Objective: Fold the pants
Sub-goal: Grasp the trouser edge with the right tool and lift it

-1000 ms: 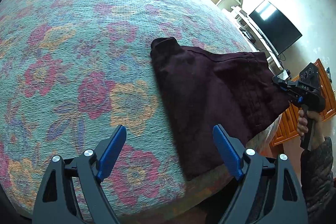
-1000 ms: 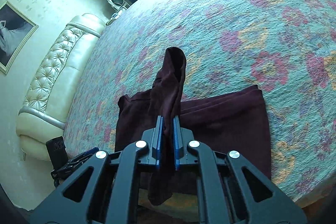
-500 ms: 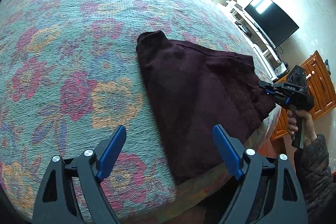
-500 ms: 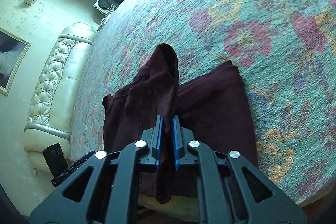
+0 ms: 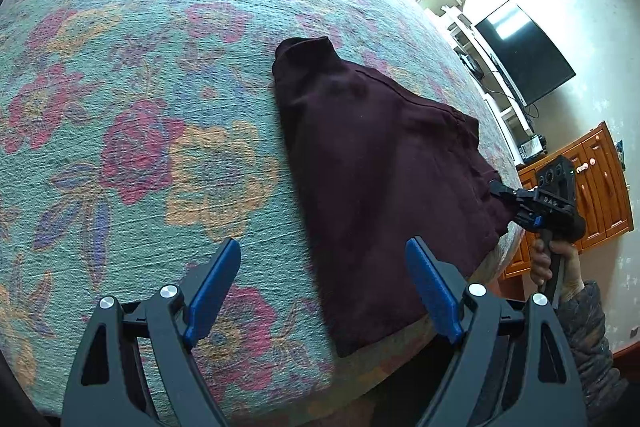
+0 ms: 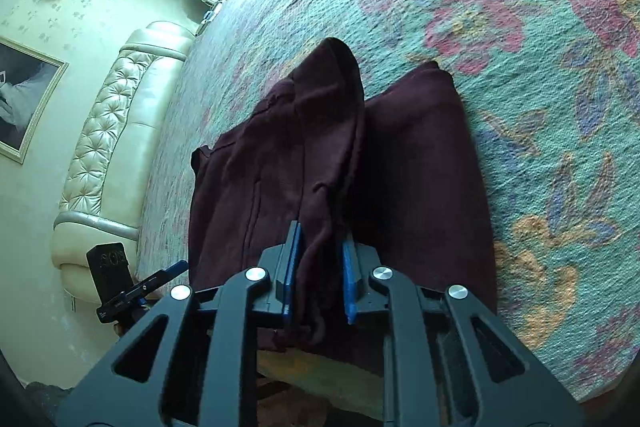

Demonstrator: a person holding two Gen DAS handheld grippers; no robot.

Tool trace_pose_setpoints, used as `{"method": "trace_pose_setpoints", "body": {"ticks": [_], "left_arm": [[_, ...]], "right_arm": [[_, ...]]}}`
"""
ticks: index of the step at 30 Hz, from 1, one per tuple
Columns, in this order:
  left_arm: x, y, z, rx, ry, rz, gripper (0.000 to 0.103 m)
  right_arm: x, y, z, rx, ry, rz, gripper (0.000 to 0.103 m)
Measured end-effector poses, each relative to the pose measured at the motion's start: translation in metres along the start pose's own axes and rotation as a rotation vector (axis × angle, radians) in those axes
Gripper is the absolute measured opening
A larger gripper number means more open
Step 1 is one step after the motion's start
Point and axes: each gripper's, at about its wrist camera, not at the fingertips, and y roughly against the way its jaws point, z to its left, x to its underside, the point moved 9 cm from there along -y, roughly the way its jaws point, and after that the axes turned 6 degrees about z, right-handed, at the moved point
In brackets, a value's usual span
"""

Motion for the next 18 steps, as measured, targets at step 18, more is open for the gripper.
{"method": "trace_pose_setpoints", "body": {"ticks": [18], "left_arm": [[-0.004,-0.021,-0.023,0.037,-0.028,0.036,0.083]], "right_arm": [[0.01,0.036,-0.049,0.019,-0.074,-0.106,0.014]]}}
